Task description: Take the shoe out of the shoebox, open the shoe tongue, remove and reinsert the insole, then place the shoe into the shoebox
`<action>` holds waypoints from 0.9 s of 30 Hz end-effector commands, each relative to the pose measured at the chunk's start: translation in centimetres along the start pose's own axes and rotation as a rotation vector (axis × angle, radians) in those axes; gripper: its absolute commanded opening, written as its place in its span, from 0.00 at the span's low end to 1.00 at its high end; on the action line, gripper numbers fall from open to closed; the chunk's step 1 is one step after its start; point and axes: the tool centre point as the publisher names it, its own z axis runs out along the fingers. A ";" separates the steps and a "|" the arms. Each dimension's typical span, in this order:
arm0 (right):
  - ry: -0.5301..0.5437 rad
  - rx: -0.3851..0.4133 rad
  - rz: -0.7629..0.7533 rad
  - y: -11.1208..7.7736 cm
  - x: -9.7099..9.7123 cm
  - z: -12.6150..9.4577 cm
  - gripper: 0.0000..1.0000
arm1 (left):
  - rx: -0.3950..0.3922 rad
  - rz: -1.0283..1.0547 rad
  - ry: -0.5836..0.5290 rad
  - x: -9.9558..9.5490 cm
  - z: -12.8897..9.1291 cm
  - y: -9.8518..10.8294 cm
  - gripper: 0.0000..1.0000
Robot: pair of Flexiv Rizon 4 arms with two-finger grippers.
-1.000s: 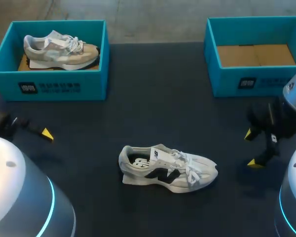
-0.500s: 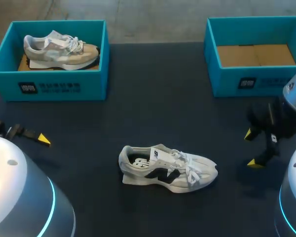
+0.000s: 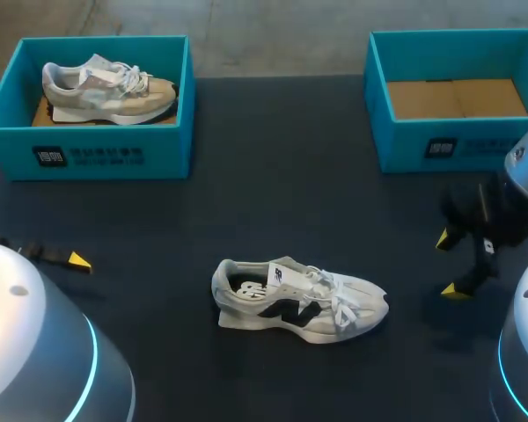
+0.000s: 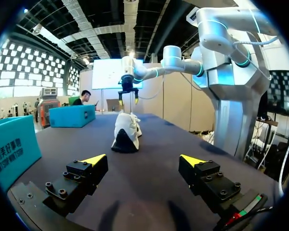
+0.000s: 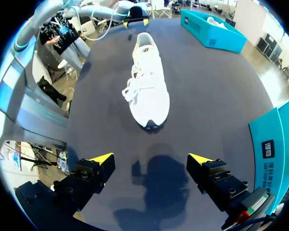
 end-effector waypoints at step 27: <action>-0.003 0.000 0.000 0.0 0.2 0.0 1.00 | 0.020 -0.069 -0.058 -1.7 3.5 0.4 1.00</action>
